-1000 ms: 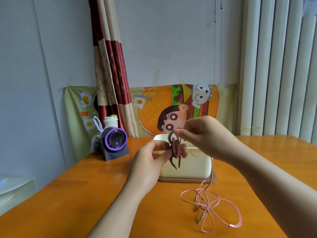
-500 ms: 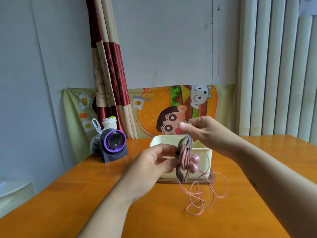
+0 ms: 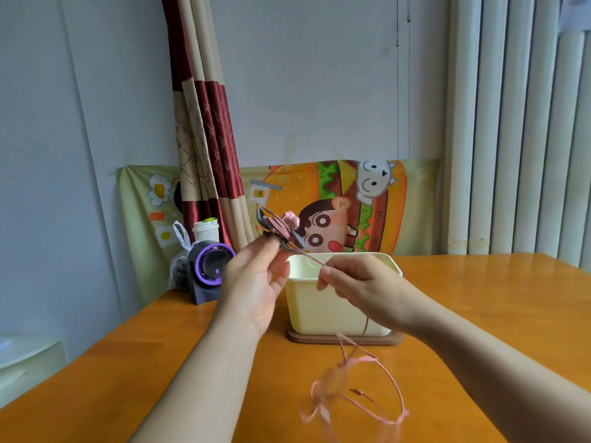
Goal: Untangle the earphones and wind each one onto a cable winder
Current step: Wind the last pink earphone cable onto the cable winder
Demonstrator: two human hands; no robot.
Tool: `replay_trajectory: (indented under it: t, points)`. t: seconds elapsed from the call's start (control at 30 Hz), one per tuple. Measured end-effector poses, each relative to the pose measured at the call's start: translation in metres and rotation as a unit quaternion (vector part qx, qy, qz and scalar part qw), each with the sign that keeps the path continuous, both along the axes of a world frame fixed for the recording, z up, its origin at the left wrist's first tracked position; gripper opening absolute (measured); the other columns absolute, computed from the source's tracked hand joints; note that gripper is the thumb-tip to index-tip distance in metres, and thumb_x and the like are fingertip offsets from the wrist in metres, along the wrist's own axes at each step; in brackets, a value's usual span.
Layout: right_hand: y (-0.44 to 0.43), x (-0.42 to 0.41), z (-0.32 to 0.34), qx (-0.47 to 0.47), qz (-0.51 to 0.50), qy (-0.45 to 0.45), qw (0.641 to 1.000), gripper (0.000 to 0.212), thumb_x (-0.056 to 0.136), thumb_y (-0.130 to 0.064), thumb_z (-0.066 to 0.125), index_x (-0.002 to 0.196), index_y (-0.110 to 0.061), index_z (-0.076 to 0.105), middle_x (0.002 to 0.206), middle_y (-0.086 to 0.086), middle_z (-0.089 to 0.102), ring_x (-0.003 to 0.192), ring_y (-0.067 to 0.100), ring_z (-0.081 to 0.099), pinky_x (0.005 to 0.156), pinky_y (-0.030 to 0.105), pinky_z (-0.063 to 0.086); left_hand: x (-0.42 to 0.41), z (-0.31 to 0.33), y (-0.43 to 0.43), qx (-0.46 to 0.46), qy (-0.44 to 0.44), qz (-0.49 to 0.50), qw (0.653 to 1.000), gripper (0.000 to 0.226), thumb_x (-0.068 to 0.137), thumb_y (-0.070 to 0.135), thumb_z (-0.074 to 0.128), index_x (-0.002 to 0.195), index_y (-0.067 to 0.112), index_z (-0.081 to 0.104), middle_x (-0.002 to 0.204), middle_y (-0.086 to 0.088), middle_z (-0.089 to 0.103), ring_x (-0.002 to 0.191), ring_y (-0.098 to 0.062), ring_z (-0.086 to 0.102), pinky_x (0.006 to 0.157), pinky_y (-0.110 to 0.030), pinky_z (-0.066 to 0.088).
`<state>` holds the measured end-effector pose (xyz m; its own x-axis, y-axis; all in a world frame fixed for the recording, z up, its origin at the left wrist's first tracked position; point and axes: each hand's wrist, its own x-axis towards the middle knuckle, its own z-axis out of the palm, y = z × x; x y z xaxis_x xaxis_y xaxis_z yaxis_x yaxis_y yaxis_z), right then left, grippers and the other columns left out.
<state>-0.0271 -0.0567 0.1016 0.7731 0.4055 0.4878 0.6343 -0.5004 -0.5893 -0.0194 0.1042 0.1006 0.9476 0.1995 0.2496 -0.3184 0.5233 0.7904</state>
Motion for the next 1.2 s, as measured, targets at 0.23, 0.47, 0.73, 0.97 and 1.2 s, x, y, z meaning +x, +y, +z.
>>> replay_trajectory:
  t: [0.23, 0.47, 0.73, 0.97, 1.2]
  points:
    - [-0.006, -0.011, 0.019, -0.076, -0.009, -0.064, 0.995, 0.026, 0.096, -0.030, 0.051, 0.088, -0.016, 0.071, 0.067, 0.006, 0.059, 0.054, 0.010, 0.044, 0.051, 0.023, 0.035, 0.003, -0.014, 0.006, 0.225, -0.019, 0.093, 0.970, 0.022, 0.093, 0.019, 0.062, 0.114, 0.019, 0.067, 0.109, 0.002, 0.071, 0.100, -0.012, 0.064, 0.077, -0.026, 0.050]
    - [-0.018, -0.003, 0.048, -0.051, -0.080, -0.147, 0.985, 0.028, 0.089, -0.032, 0.061, 0.067, -0.016, 0.066, 0.050, -0.008, 0.048, 0.046, -0.001, 0.044, 0.045, 0.014, 0.033, -0.008, -0.008, 0.001, 0.445, -0.104, 0.077, 0.886, 0.012, 0.093, 0.025, 0.064, 0.103, 0.031, 0.064, 0.098, 0.013, 0.074, 0.096, -0.001, 0.067, 0.088, -0.026, 0.049]
    - [-0.023, 0.007, 0.064, 0.009, -0.066, -0.170, 0.983, 0.044, 0.072, -0.056, 0.057, 0.056, -0.015, 0.050, 0.045, -0.010, 0.037, 0.038, 0.005, 0.035, 0.040, 0.013, 0.025, -0.020, 0.014, 0.004, 0.499, -0.161, -0.035, 0.851, 0.015, 0.091, 0.020, 0.064, 0.105, 0.026, 0.064, 0.097, 0.009, 0.075, 0.093, -0.002, 0.069, 0.086, -0.014, 0.048]
    - [-0.016, 0.017, 0.067, 0.143, -0.004, -0.069, 0.987, 0.048, 0.071, -0.055, 0.059, 0.065, -0.008, 0.048, 0.051, -0.004, 0.032, 0.040, 0.004, 0.025, 0.040, 0.013, 0.023, -0.016, 0.033, 0.011, 0.505, -0.166, -0.088, 0.842, 0.021, 0.093, 0.017, 0.061, 0.113, 0.016, 0.064, 0.107, -0.003, 0.073, 0.099, -0.014, 0.070, 0.086, -0.021, 0.051]
    - [-0.011, 0.030, 0.055, 0.230, 0.027, 0.059, 0.971, 0.072, 0.071, -0.062, 0.060, 0.081, 0.010, 0.057, 0.060, 0.010, 0.045, 0.049, 0.015, 0.038, 0.050, 0.023, 0.034, -0.018, 0.038, 0.006, 0.497, -0.142, -0.078, 0.852, 0.017, 0.092, 0.018, 0.063, 0.107, 0.024, 0.066, 0.090, 0.014, 0.072, 0.077, 0.003, 0.064, 0.067, -0.011, 0.045]
